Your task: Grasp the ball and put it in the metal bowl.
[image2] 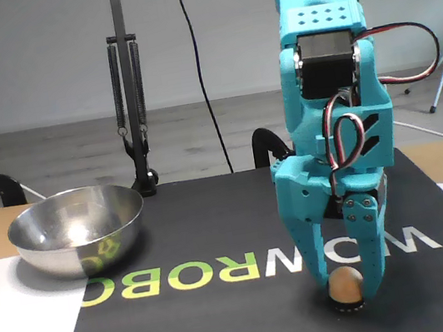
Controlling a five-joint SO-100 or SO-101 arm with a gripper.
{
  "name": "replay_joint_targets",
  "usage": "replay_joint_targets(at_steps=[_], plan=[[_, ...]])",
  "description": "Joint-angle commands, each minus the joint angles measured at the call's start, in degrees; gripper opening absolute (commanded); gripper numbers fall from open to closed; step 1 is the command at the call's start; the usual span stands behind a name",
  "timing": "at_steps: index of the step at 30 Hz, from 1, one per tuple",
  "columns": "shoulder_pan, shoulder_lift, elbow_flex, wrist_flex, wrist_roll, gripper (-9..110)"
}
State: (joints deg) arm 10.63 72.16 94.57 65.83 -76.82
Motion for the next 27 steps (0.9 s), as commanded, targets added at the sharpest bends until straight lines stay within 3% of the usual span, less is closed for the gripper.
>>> replay_joint_targets(at_steps=[1, 9, 27], plan=[[0.9, 1.7, -1.1, 0.4, 0.3, 22], [1.1, 6.3, -0.9, 1.0, 1.1, 22], [2.2, 21.5, -1.1, 16.3, 2.3, 22]])
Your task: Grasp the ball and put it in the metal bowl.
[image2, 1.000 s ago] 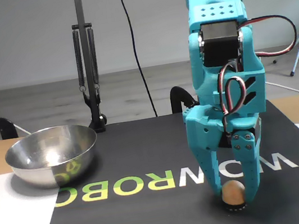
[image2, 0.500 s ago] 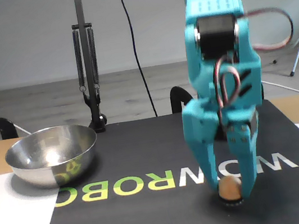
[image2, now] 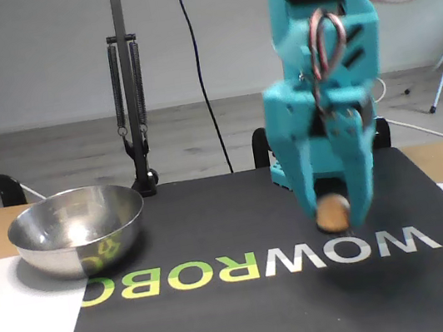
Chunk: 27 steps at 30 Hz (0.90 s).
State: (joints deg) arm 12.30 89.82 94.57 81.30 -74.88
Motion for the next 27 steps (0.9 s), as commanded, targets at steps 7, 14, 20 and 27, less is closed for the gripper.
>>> replay_joint_targets(at_steps=[7, 14, 20, 27], plan=[[1.7, 7.4, -2.3, 0.9, 7.2, 22], [4.7, 7.9, -7.4, 1.2, 18.1, 22], [9.5, 7.9, -10.9, 1.1, 28.6, 22], [14.9, 7.9, -12.0, 1.1, 41.3, 22]])
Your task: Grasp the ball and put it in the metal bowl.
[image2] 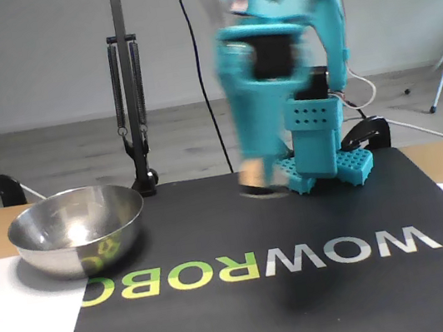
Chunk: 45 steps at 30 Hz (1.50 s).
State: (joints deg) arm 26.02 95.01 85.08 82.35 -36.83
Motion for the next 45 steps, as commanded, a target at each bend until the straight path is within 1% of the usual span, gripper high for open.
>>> replay_joint_targets(at_steps=[1, 6, 10, 21, 33, 37, 45], plan=[[2.0, 2.7, -2.5, 0.1, 5.3, 22], [6.4, 2.7, -2.5, -0.4, 13.8, 22], [10.0, 2.7, -2.5, -0.5, 17.0, 22], [21.1, 2.5, -2.5, -0.5, 17.0, 22], [37.3, -0.1, -2.5, -0.5, 16.5, 22], [39.8, -5.3, -5.9, -0.6, 16.4, 22], [44.2, -17.1, -18.0, -0.5, 16.5, 22]])
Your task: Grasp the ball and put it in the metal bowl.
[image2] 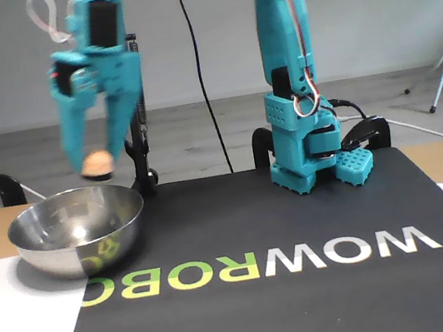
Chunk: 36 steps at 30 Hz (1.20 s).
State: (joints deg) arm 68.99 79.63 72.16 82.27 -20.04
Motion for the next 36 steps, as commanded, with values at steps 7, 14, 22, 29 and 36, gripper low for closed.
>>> replay_joint_targets(at_steps=[7, 14, 22, 29, 36], plan=[[3.1, -11.0, -14.2, -0.4, -0.3, 22], [3.1, -18.6, -21.7, -0.4, -0.4, 22], [3.1, -22.1, -24.4, -0.4, -0.4, 22], [3.2, -22.2, -24.4, -0.4, -0.4, 22], [3.9, -22.3, -24.4, -0.6, -0.4, 34]])
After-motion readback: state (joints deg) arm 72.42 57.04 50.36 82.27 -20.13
